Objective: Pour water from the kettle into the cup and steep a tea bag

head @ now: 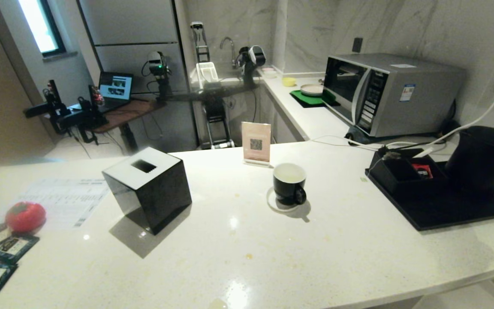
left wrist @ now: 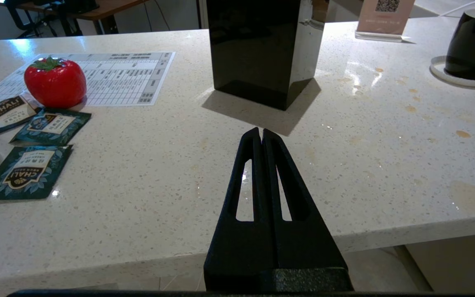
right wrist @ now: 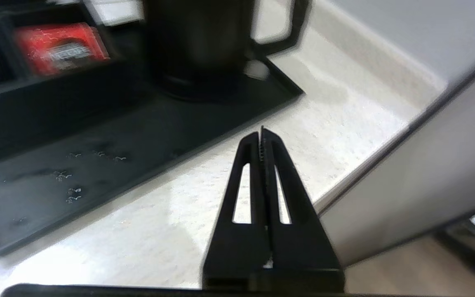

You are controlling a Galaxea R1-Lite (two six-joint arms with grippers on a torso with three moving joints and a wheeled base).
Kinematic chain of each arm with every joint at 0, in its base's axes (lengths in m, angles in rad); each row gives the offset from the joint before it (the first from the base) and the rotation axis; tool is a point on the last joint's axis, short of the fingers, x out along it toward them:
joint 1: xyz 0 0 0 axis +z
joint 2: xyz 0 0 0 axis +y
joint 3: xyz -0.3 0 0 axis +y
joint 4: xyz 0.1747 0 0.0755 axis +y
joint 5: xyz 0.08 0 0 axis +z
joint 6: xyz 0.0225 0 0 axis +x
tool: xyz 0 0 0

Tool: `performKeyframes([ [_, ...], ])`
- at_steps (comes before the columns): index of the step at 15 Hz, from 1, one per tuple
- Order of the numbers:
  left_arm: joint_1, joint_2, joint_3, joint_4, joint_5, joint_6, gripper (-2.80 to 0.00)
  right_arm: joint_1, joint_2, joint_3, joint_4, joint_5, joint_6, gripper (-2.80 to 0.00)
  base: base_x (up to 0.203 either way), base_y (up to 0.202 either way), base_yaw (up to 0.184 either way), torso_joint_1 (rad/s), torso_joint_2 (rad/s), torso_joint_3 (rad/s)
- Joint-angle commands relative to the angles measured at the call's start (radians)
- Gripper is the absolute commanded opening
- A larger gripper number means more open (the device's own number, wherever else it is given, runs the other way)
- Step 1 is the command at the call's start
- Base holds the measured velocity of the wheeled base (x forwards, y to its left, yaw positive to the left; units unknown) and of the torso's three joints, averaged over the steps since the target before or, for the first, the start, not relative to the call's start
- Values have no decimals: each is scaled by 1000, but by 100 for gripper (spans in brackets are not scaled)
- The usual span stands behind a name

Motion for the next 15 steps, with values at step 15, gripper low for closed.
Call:
performKeyframes([
  [15,0,1,0,0,1,0,-280,436,-746,323,305,-10,-1,-280,0,0,0,0,0,0],
])
